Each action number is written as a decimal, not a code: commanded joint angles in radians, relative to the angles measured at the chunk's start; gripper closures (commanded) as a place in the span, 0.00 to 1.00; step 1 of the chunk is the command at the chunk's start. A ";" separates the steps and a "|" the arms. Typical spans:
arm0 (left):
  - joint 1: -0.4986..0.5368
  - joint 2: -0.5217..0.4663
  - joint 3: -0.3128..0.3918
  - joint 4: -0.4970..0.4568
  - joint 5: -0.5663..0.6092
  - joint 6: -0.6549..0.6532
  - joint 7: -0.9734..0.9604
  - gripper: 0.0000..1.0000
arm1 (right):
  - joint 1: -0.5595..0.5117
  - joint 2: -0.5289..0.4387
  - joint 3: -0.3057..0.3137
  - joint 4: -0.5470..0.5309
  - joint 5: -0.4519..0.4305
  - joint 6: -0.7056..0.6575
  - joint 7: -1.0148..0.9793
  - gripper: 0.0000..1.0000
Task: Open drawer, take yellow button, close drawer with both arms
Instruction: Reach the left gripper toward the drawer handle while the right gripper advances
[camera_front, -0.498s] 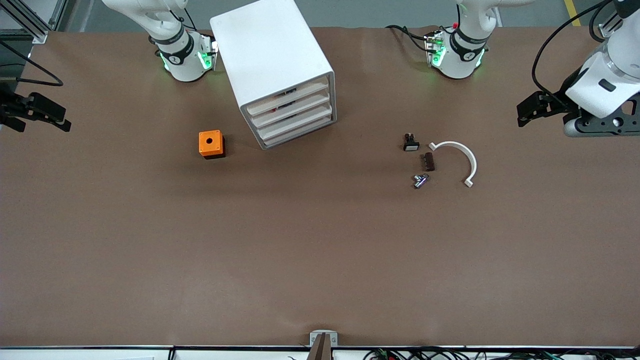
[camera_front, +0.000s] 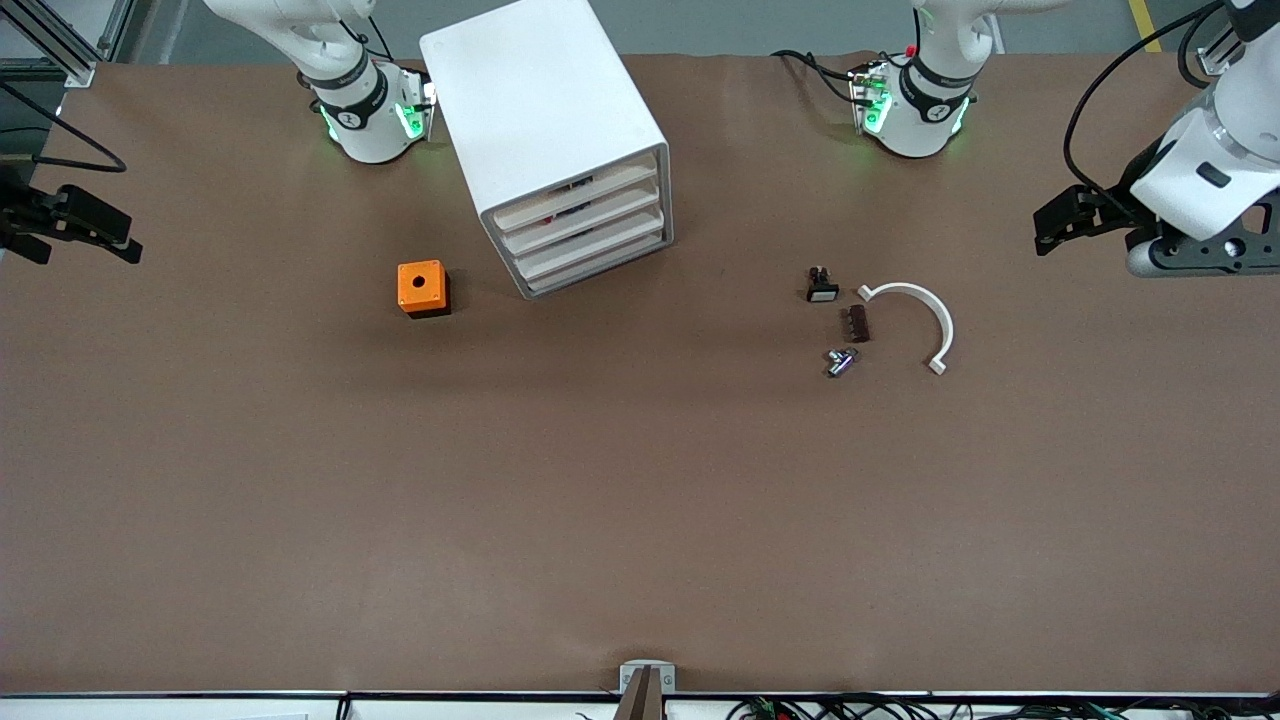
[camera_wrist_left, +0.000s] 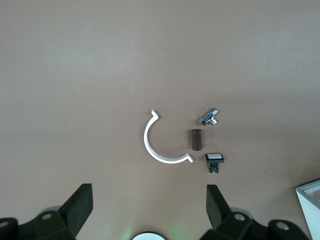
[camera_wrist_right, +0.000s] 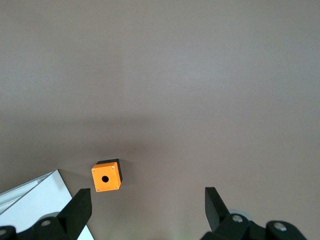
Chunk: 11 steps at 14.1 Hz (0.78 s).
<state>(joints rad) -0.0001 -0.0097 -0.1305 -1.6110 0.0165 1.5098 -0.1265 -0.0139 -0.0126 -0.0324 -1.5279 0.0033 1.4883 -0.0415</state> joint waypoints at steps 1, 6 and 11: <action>0.011 0.075 0.006 0.071 0.003 -0.016 0.019 0.00 | -0.012 0.008 0.014 0.021 -0.020 -0.008 -0.009 0.00; 0.012 0.262 0.014 0.183 0.046 0.071 0.018 0.00 | -0.012 0.008 0.014 0.023 -0.020 -0.008 -0.009 0.00; -0.011 0.425 0.008 0.187 0.115 0.275 -0.019 0.00 | 0.032 0.022 0.015 0.023 -0.026 -0.008 0.035 0.00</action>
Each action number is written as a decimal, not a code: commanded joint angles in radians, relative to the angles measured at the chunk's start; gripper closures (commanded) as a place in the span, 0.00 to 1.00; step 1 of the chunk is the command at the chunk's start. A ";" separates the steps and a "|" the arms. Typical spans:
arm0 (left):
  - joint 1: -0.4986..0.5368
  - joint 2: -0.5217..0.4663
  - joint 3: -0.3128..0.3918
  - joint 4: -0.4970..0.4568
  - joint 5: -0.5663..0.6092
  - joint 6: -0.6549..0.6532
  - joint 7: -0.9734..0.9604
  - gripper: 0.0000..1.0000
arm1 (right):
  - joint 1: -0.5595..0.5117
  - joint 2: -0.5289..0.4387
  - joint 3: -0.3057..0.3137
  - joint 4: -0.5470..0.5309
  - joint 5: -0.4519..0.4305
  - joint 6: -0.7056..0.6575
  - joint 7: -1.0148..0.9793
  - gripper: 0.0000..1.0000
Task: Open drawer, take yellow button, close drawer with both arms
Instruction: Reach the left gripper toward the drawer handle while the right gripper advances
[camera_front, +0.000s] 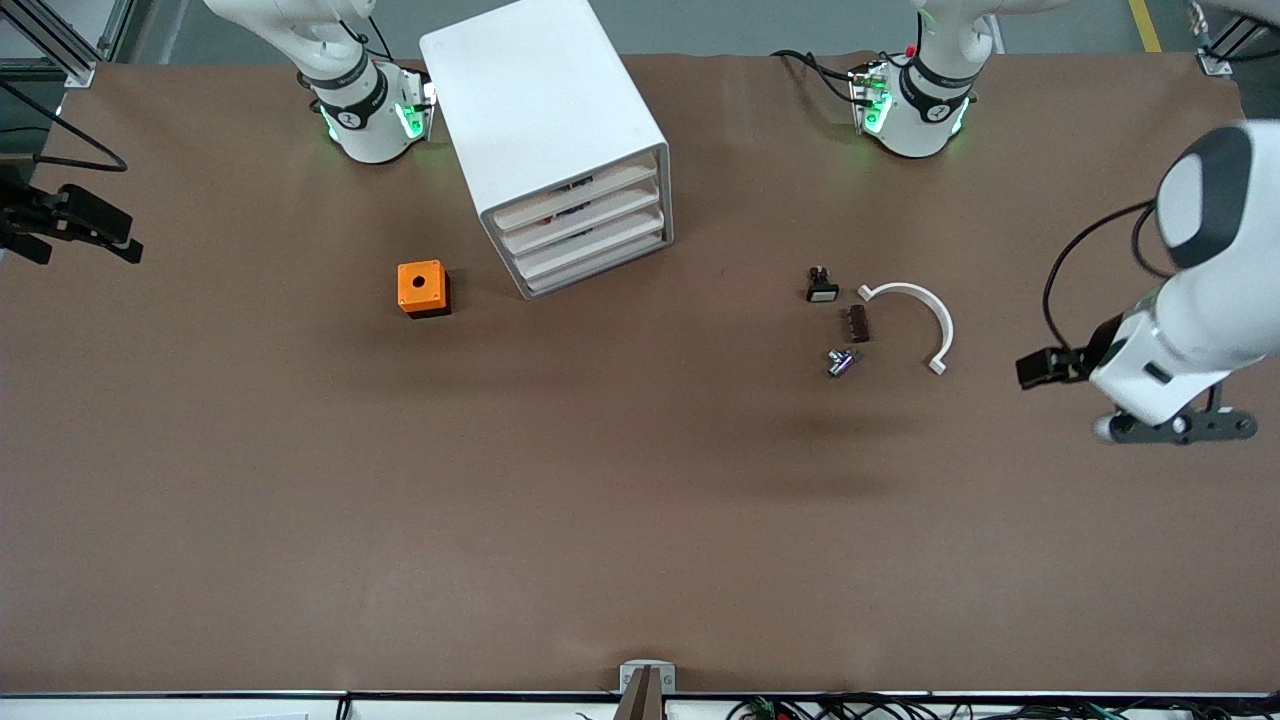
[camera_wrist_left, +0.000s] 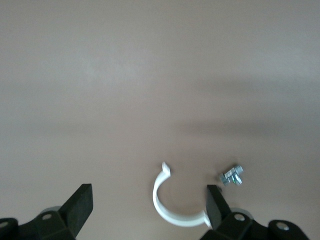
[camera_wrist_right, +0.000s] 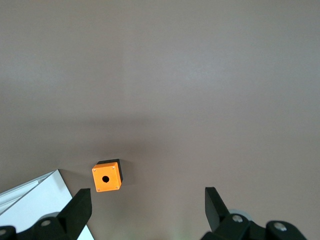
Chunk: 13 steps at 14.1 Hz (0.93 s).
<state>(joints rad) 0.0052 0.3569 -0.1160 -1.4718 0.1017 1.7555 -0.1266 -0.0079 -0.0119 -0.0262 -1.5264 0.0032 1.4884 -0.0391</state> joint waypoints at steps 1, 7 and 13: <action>-0.028 0.080 -0.008 0.048 0.030 0.054 -0.071 0.00 | 0.049 0.030 0.008 0.022 -0.028 -0.007 0.078 0.00; -0.131 0.203 -0.013 0.071 0.023 0.151 -0.546 0.00 | 0.146 0.108 0.009 0.055 -0.028 -0.007 0.324 0.00; -0.295 0.238 -0.014 0.068 -0.034 0.137 -1.104 0.00 | 0.218 0.138 0.009 0.065 -0.008 0.010 0.564 0.00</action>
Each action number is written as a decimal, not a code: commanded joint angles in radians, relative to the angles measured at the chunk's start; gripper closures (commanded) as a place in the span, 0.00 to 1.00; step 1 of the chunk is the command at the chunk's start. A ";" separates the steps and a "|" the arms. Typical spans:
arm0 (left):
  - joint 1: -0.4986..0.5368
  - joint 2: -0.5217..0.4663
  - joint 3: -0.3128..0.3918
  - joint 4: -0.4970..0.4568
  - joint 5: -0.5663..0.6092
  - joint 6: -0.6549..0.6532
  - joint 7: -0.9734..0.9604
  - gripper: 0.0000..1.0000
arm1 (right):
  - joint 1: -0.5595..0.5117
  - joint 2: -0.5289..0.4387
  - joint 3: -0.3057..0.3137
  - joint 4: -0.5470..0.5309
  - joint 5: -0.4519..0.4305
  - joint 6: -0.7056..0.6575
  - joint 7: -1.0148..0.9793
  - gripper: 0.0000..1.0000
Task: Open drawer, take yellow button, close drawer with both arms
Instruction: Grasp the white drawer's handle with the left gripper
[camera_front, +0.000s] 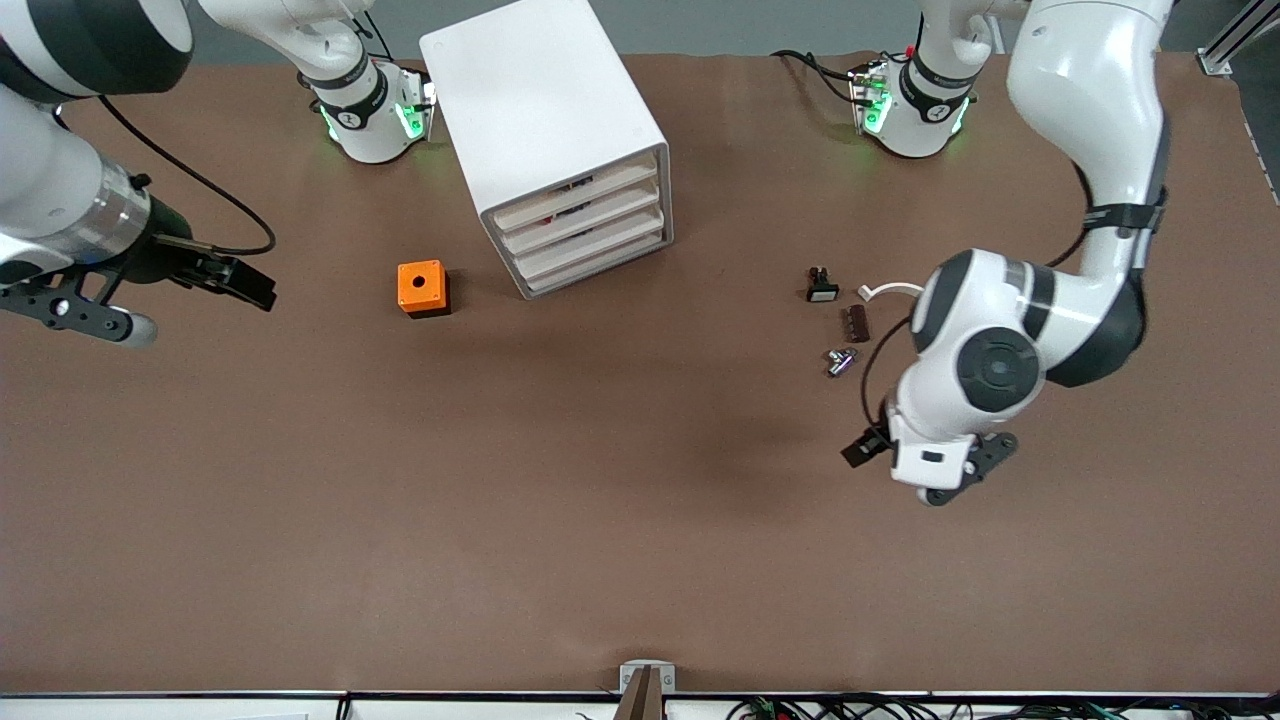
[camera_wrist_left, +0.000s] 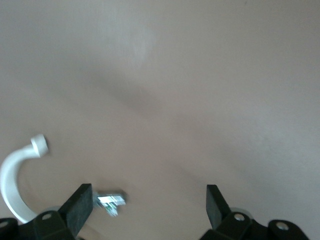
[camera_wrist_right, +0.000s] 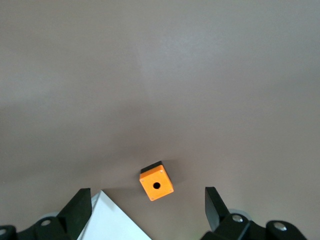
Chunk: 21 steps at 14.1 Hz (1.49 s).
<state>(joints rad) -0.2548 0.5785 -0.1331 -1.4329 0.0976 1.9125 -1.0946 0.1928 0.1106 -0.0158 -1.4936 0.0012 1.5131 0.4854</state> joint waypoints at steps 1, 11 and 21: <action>-0.047 0.020 0.003 0.028 -0.089 -0.021 -0.215 0.00 | 0.043 0.015 -0.001 0.032 -0.009 -0.017 0.045 0.00; -0.093 0.124 0.001 0.022 -0.760 -0.059 -0.901 0.00 | 0.204 0.017 -0.003 0.056 0.094 -0.005 0.479 0.00; -0.179 0.172 -0.003 0.022 -1.064 -0.391 -1.120 0.00 | 0.177 0.054 -0.003 0.015 0.134 -0.020 0.521 0.00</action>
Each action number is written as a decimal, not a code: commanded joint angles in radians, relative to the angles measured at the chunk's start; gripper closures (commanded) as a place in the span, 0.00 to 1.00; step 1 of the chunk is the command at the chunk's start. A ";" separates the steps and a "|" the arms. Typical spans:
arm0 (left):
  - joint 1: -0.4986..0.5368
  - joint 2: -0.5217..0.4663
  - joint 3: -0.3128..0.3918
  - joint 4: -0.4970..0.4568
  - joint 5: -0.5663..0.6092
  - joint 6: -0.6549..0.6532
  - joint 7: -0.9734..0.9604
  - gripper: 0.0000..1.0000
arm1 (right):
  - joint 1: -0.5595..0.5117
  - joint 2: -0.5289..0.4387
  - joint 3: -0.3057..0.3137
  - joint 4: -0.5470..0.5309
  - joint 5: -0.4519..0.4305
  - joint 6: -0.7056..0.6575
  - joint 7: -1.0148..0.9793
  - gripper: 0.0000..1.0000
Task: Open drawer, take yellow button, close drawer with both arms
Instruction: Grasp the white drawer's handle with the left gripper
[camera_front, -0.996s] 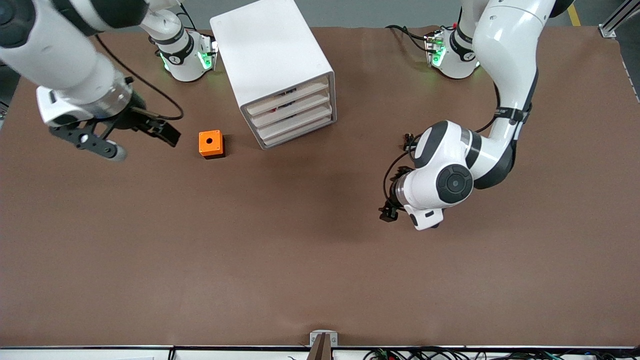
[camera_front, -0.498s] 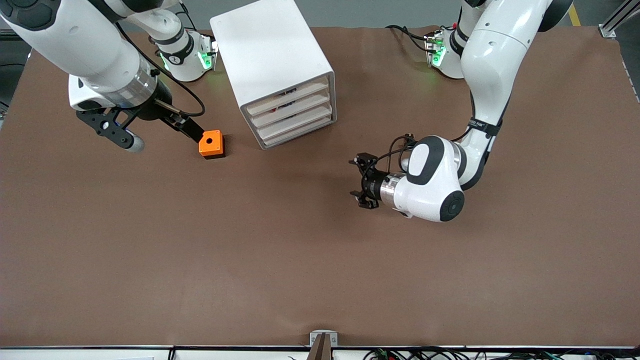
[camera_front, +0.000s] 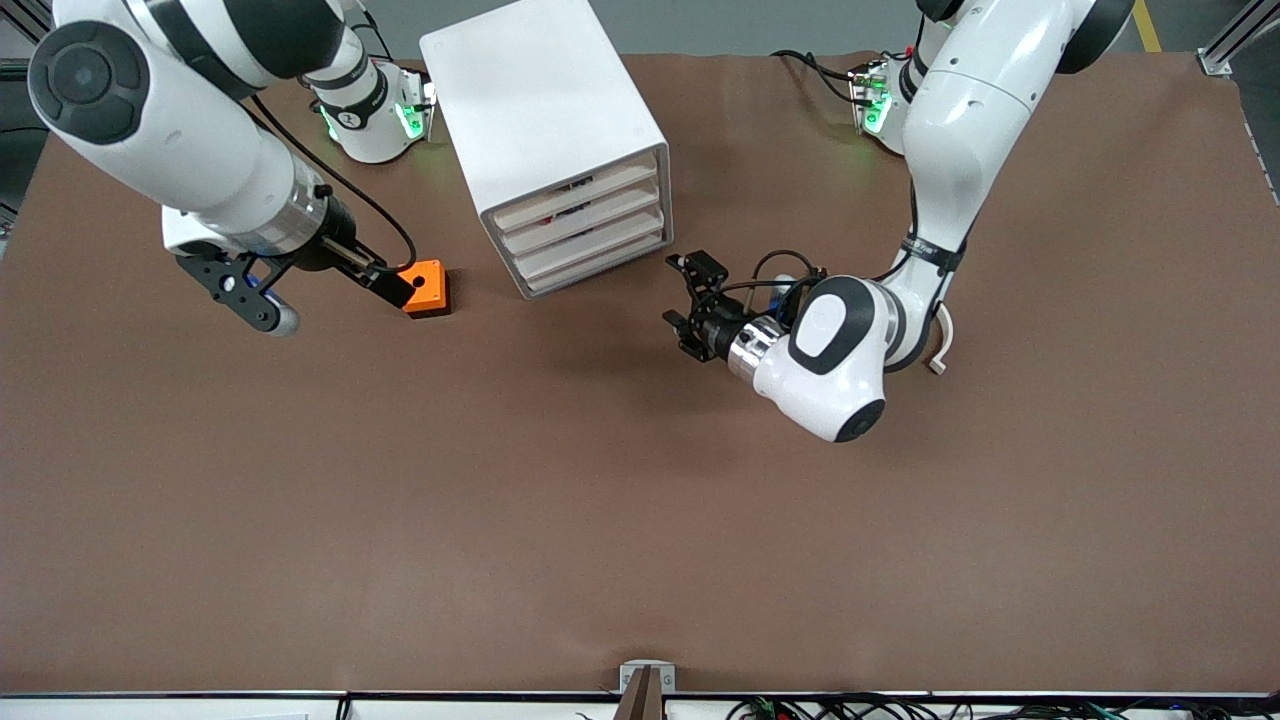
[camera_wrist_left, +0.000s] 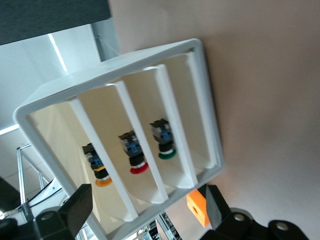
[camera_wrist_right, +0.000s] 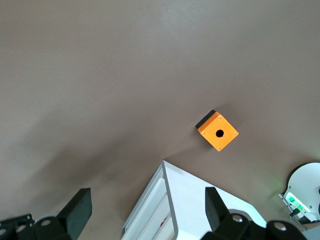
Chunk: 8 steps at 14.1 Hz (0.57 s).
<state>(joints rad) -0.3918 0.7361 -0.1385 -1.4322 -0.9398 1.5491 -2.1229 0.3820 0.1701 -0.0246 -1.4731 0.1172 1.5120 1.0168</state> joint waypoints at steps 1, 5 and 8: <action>-0.059 0.014 0.004 0.022 -0.022 -0.050 -0.145 0.00 | -0.012 -0.004 0.006 -0.006 0.016 -0.033 -0.035 0.00; -0.059 0.019 0.004 0.021 -0.042 -0.124 -0.274 0.00 | -0.015 0.012 0.006 0.002 0.016 -0.055 -0.088 0.00; -0.080 0.042 0.002 0.018 -0.054 -0.171 -0.315 0.00 | 0.003 0.014 0.006 0.002 0.016 -0.055 -0.093 0.00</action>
<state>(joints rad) -0.4566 0.7488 -0.1383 -1.4325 -0.9623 1.4179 -2.4073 0.3830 0.1808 -0.0227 -1.4788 0.1183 1.4681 0.9339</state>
